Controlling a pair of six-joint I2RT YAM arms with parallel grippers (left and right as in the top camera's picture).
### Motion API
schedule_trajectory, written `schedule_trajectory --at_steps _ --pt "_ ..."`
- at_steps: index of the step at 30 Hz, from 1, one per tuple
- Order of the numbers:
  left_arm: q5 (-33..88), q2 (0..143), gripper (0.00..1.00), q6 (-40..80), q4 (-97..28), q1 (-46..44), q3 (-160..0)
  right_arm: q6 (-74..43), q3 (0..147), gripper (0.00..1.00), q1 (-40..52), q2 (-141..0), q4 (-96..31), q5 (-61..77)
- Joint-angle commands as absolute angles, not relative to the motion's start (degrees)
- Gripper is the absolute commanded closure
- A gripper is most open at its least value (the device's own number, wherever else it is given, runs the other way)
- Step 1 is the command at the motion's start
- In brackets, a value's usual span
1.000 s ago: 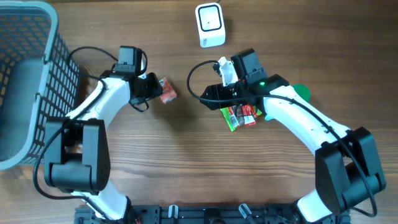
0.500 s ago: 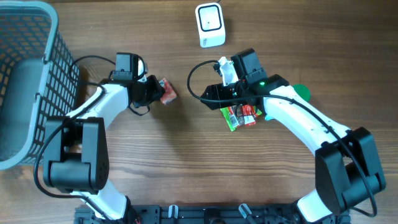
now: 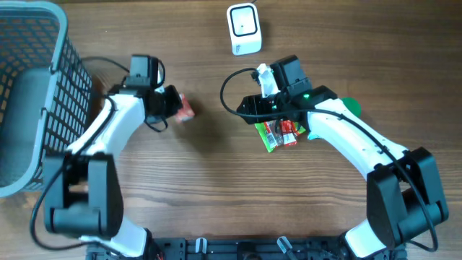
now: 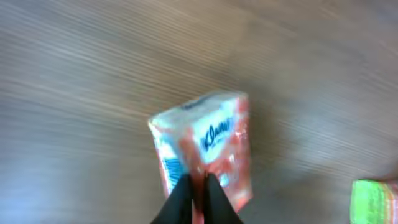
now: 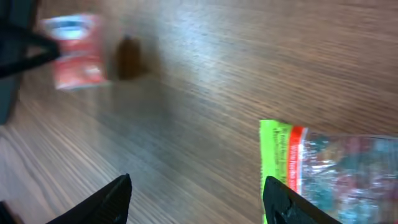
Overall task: Scan the item barcode
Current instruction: 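Reach the left gripper down and grasp the Kleenex tissue pack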
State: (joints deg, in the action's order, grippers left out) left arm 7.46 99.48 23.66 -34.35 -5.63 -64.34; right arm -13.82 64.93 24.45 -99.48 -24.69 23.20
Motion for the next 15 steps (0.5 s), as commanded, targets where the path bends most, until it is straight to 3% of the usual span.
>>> schedule_trajectory --at_steps 1,7,10,15 --pt "-17.4 96.7 0.96 20.7 -44.7 -11.0 -70.2 -13.5 64.5 0.31 22.8 -100.2 -24.4 20.5" --pt "-32.0 98.5 0.96 19.5 -49.8 -21.9 -70.1 -13.7 64.5 0.31 21.1 -100.2 -24.2 17.7" --pt "-37.1 99.2 0.92 20.2 -48.2 -23.3 -70.2 -13.7 64.5 0.31 21.1 -100.2 -24.3 18.0" --pt "-18.5 98.6 0.73 20.1 -40.8 -13.9 -71.6 -13.7 64.5 0.29 21.1 -100.2 -24.3 18.0"
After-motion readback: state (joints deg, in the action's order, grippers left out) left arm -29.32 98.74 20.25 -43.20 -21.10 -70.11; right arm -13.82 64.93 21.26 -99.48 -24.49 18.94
